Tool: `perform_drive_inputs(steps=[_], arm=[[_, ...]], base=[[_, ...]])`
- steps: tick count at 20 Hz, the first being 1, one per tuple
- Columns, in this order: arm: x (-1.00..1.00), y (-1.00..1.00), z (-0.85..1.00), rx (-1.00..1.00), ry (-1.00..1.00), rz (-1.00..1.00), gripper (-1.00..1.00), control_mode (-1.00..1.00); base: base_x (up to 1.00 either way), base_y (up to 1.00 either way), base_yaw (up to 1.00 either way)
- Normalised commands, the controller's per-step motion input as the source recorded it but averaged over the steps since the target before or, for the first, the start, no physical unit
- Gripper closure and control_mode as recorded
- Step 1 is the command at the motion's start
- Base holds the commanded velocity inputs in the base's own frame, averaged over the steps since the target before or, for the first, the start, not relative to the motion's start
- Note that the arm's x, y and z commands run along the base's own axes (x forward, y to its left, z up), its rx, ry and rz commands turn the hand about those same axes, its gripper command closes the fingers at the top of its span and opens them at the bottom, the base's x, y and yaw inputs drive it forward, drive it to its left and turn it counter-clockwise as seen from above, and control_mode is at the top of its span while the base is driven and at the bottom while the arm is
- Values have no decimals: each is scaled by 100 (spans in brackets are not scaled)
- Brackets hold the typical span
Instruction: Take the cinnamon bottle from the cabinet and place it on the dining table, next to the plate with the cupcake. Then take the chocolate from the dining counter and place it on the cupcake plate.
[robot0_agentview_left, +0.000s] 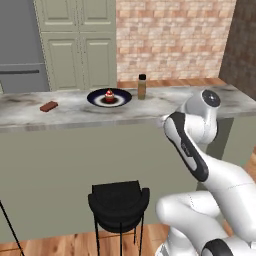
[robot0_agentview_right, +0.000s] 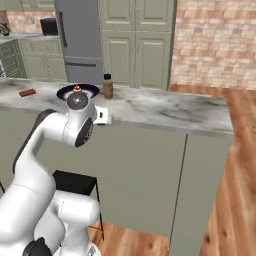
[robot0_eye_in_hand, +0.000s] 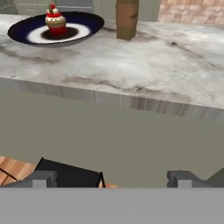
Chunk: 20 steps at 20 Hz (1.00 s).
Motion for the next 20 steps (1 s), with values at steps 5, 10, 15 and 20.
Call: perform_drive_inputs(steps=[5,10,15,20], arm=[[-43,17,-1,0,-4,2,-100,-100],[-37,18,0,0,-3,1,-100,-100],[-7,5,0,0,0,0,-100,-100],[-9,4,0,0,0,0,-100,-100]], base=[[0,0,0],[0,0,0],[0,0,0],[0,0,0]])
